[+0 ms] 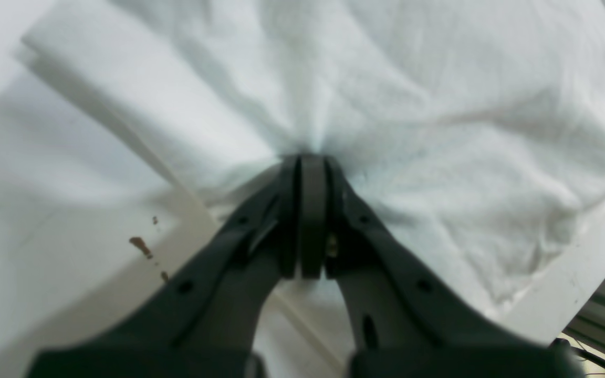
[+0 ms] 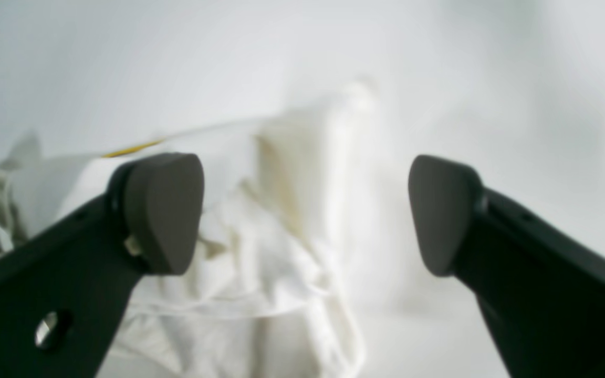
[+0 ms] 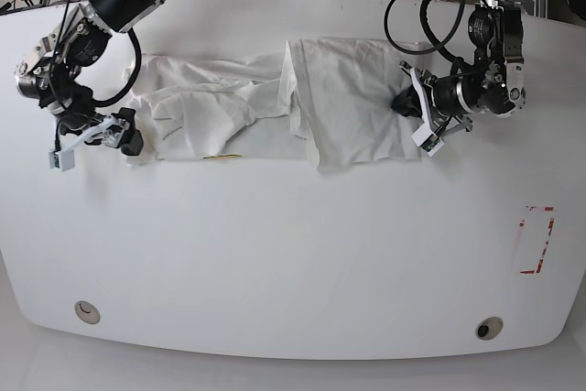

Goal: Fold the T-shirt properly
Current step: 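Regrasp the shirt end with the right gripper and lift it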

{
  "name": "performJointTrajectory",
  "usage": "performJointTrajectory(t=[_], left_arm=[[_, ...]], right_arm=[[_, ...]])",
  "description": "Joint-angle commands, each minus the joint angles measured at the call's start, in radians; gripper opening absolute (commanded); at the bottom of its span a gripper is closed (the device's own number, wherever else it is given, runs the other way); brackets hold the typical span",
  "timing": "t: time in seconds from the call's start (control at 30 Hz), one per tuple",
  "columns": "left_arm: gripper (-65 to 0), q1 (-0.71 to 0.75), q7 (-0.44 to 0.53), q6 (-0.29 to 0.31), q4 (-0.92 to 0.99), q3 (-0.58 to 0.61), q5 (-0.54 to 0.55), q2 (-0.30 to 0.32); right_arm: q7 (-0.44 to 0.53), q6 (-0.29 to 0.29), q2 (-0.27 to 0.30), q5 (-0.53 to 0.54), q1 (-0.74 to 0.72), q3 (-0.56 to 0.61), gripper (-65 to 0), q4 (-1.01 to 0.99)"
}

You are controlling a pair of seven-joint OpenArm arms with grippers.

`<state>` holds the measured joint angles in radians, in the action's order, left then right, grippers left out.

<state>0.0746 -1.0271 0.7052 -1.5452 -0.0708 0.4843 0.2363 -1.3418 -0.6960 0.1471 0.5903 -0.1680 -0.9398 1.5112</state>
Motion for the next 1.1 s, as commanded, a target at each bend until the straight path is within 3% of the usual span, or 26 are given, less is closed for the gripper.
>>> performJointTrajectory(t=[0.0, 0.2, 0.43, 0.8, 1.07], left_arm=[[-65.0, -0.002, -0.052, -0.007, 0.002, -0.002, -0.065, 0.01], [-65.0, -0.005, -0.052, -0.007, 0.002, -0.001, -0.065, 0.011], [-65.0, -0.005, -0.052, -0.007, 0.002, -0.001, -0.065, 0.011], [-65.0, -0.005, -0.052, -0.007, -0.001, 0.001, -0.065, 0.011], [-65.0, -0.005, -0.052, -0.007, 0.001, 0.001, -0.065, 0.011]], right_arm=[[0.017, -0.002, 0.064, 0.081, -0.018, -0.023, -5.9, -0.056], [0.022, -0.002, 0.136, 0.115, -0.014, -0.029, -5.9, -0.209], [0.023, -0.002, 0.139, 0.127, 0.026, -0.02, -5.9, -0.223], [0.026, -0.002, 0.042, 0.181, 0.106, 0.087, -5.9, -0.211], [0.029, -0.002, -0.027, 0.179, 0.138, 0.166, -6.2, -0.087]])
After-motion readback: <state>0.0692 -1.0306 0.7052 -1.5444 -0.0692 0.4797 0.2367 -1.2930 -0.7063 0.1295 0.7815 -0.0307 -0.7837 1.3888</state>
